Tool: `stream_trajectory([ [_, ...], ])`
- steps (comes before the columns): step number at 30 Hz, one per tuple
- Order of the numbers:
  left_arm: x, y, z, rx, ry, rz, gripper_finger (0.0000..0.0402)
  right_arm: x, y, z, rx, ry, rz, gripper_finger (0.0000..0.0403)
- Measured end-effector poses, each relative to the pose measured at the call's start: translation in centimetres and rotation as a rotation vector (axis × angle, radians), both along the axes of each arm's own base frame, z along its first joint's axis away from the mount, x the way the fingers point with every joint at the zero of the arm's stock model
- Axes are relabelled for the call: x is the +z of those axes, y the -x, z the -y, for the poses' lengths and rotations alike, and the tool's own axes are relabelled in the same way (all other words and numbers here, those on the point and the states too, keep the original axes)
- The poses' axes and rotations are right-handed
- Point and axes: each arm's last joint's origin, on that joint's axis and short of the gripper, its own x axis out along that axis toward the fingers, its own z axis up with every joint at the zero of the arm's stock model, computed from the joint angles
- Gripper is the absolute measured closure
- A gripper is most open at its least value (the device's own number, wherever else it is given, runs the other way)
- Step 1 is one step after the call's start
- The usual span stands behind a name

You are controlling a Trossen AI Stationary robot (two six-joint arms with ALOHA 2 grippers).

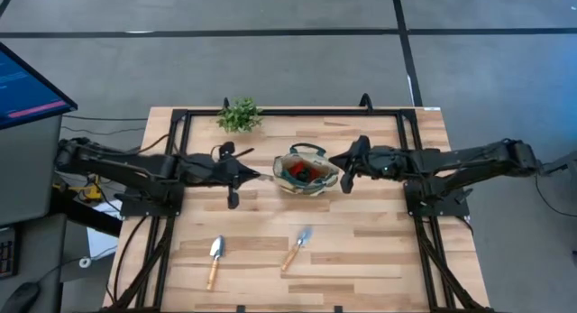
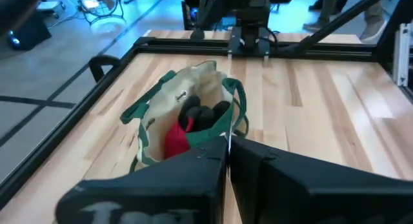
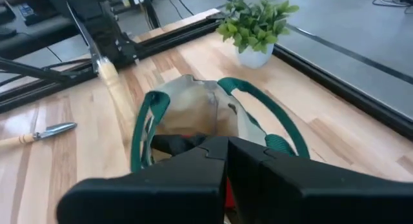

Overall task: Pick & Place Garden tools in Gardening bag
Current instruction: Put the trowel into the gardening bag

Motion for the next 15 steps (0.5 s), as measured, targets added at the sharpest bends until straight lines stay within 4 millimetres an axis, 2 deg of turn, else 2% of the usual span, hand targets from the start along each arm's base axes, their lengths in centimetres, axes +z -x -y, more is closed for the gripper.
stream_trajectory([
  [7, 0.8, 1.4, 1.2, -0.061, -0.003, 0.023, 0.0400, -0.7, -0.5, -0.1, 0.000, -0.003, -0.033, 0.0403],
  [15, 0.9, 3.9, 0.8, 0.140, -0.084, -0.047, 0.0400, -0.6, -0.4, -0.1, 0.001, -0.003, -0.026, 0.0403],
])
